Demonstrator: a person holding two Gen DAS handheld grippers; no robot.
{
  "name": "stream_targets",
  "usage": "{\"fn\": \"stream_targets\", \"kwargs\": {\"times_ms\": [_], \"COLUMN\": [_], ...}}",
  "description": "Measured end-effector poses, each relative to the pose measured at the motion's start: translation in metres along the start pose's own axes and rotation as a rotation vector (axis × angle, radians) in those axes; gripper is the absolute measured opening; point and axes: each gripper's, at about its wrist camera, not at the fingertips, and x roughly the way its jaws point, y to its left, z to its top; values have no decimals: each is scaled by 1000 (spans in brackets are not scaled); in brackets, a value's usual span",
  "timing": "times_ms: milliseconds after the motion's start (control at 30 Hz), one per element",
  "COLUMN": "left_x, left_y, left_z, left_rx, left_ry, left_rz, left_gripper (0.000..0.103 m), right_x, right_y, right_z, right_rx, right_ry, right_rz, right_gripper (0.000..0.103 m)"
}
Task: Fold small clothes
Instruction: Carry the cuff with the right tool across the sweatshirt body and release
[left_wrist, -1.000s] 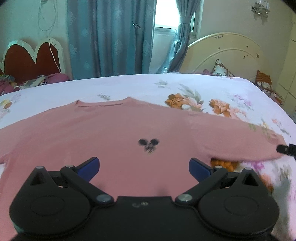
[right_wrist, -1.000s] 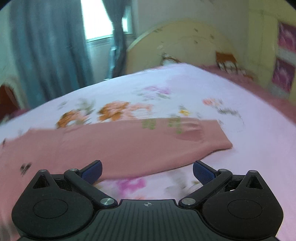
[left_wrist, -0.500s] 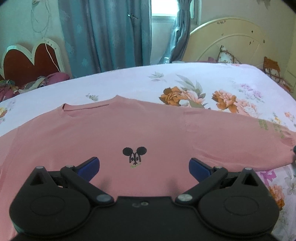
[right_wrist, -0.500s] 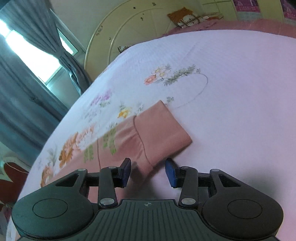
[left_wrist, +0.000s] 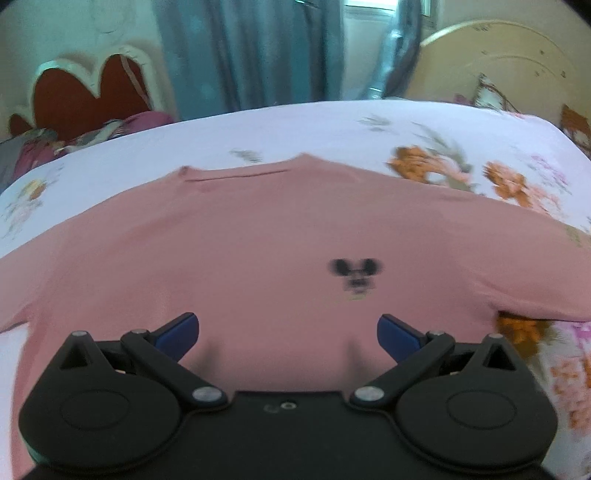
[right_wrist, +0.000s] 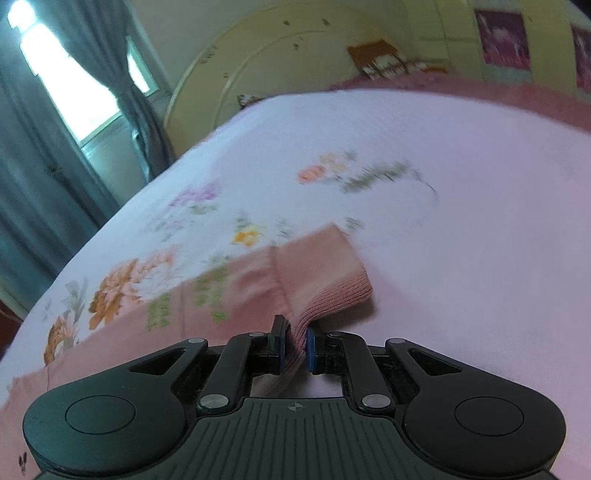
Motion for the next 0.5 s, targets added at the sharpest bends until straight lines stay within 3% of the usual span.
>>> {"fn": "stream_targets", "kwargs": {"times_ms": [100,233,367,500], "left_x": [-1,3,3,-3], "left_y": [37,88,146,206], "left_z": [-10,-21,-30,-36], "left_rx": [-23,-59,-91,-146], "left_ry": [-15,-2,-26,-63], "left_rz": [51,46,-47,-87], "left_gripper": [103,103,102,101], "right_x": [-4,-19,-27,-32], "right_y": [38,120,222,329], "right_z": [1,-17,-57,-120], "right_rx": [-68,-204,-368,-523], "right_ry": [-19,-24,-4,33], "right_rz": [40,138,233,335], "right_gripper": [10,10,9,9]}}
